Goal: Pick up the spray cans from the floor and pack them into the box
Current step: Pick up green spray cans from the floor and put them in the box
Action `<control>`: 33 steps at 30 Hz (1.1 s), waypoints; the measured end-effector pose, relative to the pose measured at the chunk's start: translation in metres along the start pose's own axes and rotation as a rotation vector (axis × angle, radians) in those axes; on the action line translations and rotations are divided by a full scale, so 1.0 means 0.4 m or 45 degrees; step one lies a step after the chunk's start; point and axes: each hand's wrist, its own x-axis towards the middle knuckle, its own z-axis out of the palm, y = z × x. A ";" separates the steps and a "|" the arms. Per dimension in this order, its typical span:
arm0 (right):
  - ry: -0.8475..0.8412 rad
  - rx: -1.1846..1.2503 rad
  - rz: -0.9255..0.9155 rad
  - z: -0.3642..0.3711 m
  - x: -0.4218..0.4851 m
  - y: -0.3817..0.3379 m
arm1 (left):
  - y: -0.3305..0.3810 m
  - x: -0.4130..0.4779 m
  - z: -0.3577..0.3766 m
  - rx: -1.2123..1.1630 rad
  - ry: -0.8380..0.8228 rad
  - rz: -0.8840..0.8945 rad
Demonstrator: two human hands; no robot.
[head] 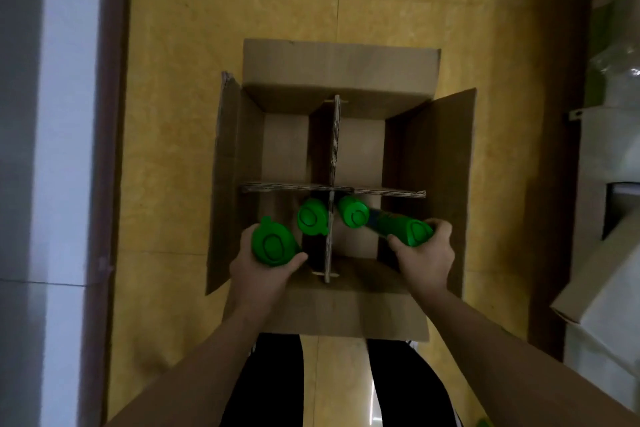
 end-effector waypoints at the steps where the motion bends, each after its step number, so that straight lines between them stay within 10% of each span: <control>1: -0.023 0.004 -0.021 0.013 0.011 0.003 | -0.008 0.006 0.014 0.012 -0.028 0.020; 17: -0.277 -0.137 -0.349 0.112 0.121 0.003 | -0.104 0.037 0.111 0.143 -0.207 0.238; 33: -0.287 -0.198 -0.196 0.120 0.080 0.047 | -0.087 0.146 0.058 0.085 0.204 0.179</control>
